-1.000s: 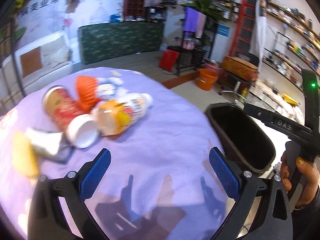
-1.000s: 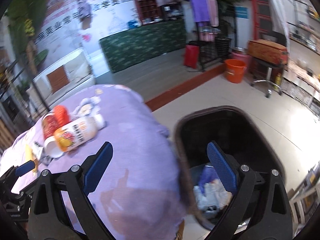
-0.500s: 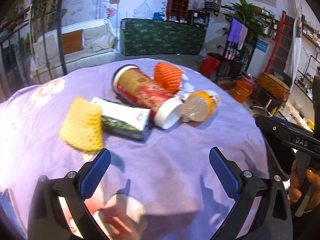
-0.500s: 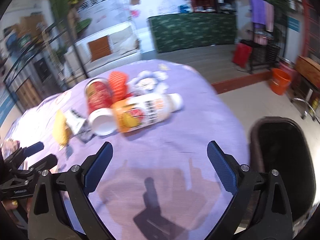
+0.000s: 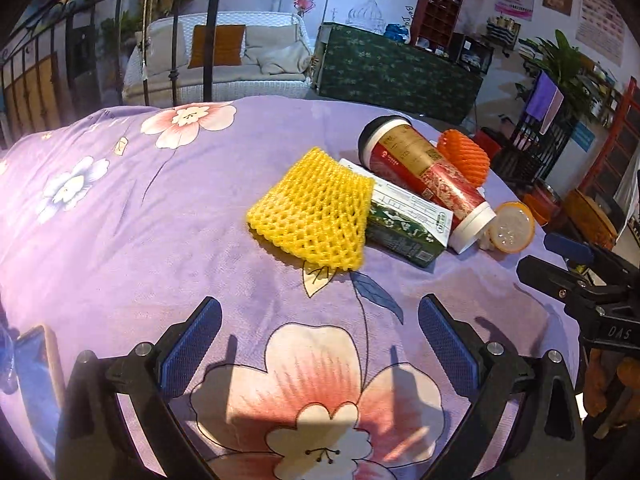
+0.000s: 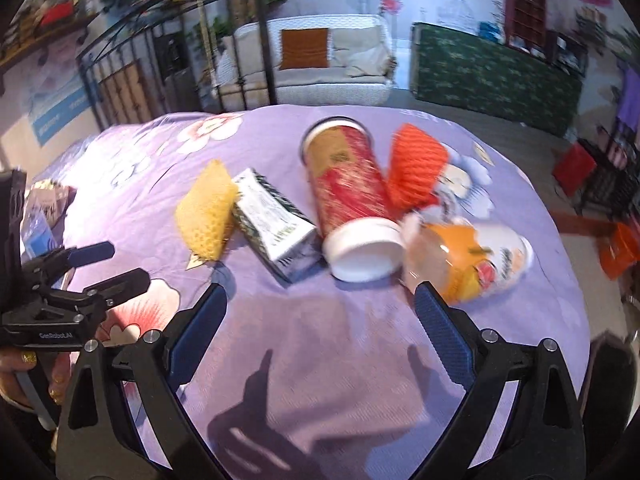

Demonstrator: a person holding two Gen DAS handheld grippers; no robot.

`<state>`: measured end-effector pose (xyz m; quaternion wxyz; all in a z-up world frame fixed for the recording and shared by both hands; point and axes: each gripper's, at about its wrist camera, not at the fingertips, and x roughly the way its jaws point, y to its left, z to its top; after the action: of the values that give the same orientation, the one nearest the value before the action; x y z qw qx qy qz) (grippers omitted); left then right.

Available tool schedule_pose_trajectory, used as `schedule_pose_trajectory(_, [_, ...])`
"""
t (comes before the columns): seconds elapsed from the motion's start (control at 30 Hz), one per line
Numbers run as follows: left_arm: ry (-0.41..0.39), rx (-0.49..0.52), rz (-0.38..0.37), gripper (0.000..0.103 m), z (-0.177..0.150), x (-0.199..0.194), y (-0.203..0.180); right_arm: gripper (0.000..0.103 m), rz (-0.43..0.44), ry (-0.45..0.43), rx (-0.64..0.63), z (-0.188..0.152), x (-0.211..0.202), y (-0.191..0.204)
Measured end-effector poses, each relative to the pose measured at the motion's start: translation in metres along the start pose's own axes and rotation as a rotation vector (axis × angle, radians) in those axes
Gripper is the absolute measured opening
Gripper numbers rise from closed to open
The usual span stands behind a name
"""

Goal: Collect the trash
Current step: 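Return to the table and grasp the yellow foam net with the left gripper, then grasp the white-and-green milk carton with the right gripper while the left gripper holds the yellow net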

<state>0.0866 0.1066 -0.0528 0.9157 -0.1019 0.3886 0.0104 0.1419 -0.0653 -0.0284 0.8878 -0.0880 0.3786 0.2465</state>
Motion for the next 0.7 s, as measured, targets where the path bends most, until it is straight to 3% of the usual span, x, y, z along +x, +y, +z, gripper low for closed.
schedule_pose_trajectory(0.17, [0.035, 0.038, 0.022, 0.096, 0.015, 0.021, 0.005, 0.094, -0.005, -0.007, -0.051, 0.014, 0.005, 0.015])
schedule_pose_trajectory(0.53, [0.096, 0.204, 0.096, 0.091, 0.036, 0.079, -0.030, 0.094, -0.035, 0.015, 0.023, 0.010, 0.006, -0.004])
schedule_pose_trajectory(0.63, [0.141, 0.175, 0.088, 0.072, 0.037, 0.093, -0.025, 0.094, -0.042, 0.013, 0.033, 0.011, 0.005, -0.008])
schedule_pose_trajectory(0.7, [0.150, 0.133, 0.076, 0.051, 0.039, 0.094, -0.018, 0.094, -0.044, 0.013, 0.037, 0.012, 0.007, -0.009])
